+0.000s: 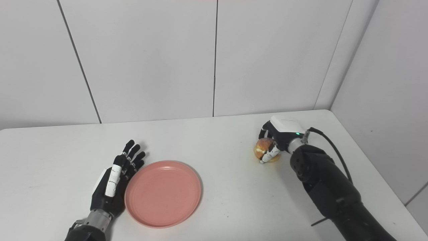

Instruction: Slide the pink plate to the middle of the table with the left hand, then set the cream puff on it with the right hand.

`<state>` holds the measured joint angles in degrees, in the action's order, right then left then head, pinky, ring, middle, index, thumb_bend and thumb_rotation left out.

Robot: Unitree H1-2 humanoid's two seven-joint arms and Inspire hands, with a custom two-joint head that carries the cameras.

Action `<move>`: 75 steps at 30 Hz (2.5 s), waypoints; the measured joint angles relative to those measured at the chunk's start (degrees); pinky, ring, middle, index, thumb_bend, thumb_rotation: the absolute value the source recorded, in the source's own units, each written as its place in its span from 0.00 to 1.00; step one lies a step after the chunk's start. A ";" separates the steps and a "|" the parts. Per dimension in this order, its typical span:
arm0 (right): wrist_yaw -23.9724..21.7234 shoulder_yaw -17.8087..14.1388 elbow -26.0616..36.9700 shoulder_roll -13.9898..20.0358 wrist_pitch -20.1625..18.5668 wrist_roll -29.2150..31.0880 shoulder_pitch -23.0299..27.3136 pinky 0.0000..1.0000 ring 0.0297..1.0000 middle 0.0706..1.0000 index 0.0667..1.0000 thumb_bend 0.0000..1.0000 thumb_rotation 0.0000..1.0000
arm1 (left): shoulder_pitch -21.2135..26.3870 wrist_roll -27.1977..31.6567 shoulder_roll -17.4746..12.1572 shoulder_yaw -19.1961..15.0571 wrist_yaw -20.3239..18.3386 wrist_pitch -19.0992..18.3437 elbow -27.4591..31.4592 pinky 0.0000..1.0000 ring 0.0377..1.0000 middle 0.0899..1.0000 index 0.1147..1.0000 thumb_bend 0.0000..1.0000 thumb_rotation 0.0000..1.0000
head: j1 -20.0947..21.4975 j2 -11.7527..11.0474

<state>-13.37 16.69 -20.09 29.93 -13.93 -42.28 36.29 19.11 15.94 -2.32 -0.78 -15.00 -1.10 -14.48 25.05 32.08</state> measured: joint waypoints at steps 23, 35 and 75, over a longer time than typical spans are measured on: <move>-6.44 0.88 11.95 1.15 0.25 0.52 0.85 0.30 0.35 0.38 0.47 0.53 0.00 | -0.26 -1.59 0.66 0.58 0.58 -0.20 0.64 0.97 0.94 1.00 1.00 0.82 0.81 | -3.85 0.79; -12.74 1.65 22.03 0.39 2.58 2.43 4.65 0.33 0.37 0.43 0.45 0.53 0.00 | -1.02 -3.76 2.66 2.94 2.22 -0.54 1.82 0.94 0.92 0.99 1.00 0.89 0.81 | -13.01 1.50; -24.34 12.08 29.50 -6.34 11.16 4.75 5.55 0.39 0.43 0.47 0.43 0.53 0.00 | -1.40 -7.68 6.74 5.42 4.97 0.59 1.39 0.94 0.90 0.96 1.00 0.89 0.82 | -24.52 2.64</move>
<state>-37.71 28.77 9.41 23.59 -2.77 -37.53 41.84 17.71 8.26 4.43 4.63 -10.02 -0.51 -13.09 0.53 34.72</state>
